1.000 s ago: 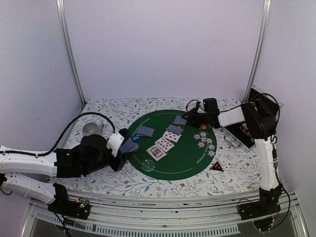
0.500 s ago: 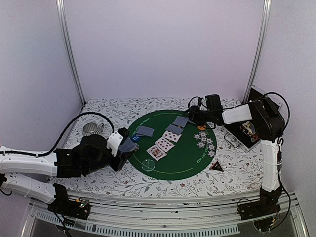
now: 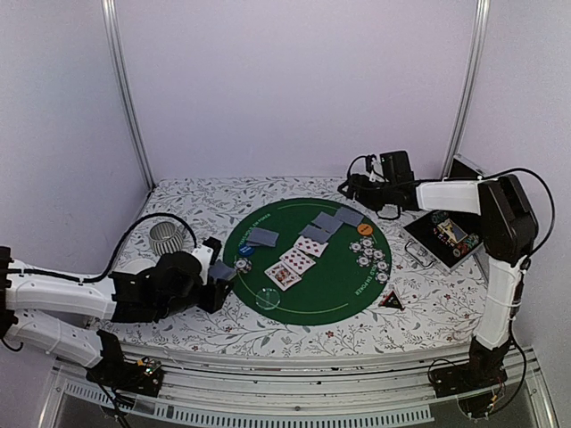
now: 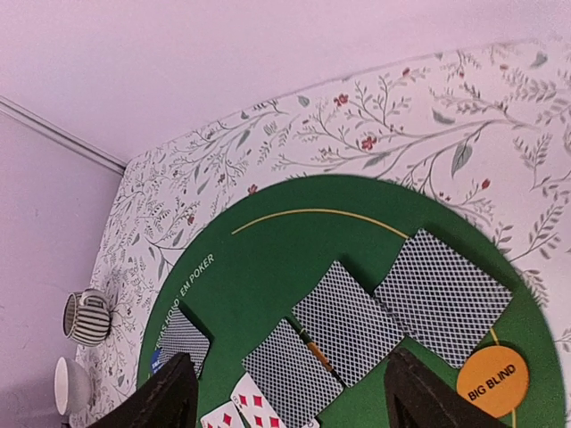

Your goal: Distribute texas hold em gaming equipment

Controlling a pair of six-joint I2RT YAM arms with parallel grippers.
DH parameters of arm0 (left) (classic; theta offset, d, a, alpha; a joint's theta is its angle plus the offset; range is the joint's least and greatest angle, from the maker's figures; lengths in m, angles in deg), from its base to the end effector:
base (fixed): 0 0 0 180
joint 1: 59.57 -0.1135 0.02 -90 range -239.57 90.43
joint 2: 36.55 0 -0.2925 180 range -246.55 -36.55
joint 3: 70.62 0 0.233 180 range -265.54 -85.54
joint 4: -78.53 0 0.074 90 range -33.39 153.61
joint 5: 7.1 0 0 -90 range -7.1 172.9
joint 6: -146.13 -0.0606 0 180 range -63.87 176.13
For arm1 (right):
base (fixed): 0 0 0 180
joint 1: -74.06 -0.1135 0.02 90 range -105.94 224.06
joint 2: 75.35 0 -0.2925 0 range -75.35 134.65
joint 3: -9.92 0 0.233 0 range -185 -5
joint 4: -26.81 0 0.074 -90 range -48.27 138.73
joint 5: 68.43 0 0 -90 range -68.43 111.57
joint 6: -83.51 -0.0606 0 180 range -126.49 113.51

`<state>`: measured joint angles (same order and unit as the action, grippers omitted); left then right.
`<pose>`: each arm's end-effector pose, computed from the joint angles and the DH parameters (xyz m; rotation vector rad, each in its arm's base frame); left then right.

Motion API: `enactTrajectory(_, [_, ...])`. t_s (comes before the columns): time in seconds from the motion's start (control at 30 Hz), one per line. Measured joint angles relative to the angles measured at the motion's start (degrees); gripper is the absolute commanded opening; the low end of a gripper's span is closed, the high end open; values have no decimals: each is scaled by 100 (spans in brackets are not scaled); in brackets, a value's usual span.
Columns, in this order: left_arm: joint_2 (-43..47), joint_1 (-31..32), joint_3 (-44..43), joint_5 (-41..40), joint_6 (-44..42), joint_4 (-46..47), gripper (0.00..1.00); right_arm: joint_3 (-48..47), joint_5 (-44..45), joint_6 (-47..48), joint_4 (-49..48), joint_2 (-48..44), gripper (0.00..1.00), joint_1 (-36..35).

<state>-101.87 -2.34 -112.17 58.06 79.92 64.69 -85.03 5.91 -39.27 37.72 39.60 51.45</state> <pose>0.1369 -0.1656 0.2066 0.3980 2.1396 -0.3291 0.4330 0.1981 0.2310 0.0242 2.2100 0.8488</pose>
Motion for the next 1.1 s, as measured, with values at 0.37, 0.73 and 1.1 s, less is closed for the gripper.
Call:
enactTrajectory(0.37, [-911,-693,525,81,824,315,58,105,584,1427,885,-2129,86,-22])
enactTrajectory(0.73, [-1818,-717,422,66,1097,1023,89,442,529,2070,1530,-2905,99,-22])
enactTrajectory(1.1, [-1349,-636,44,-66,1486,-118,98,634,409,2363,1790,-3755,99,203])
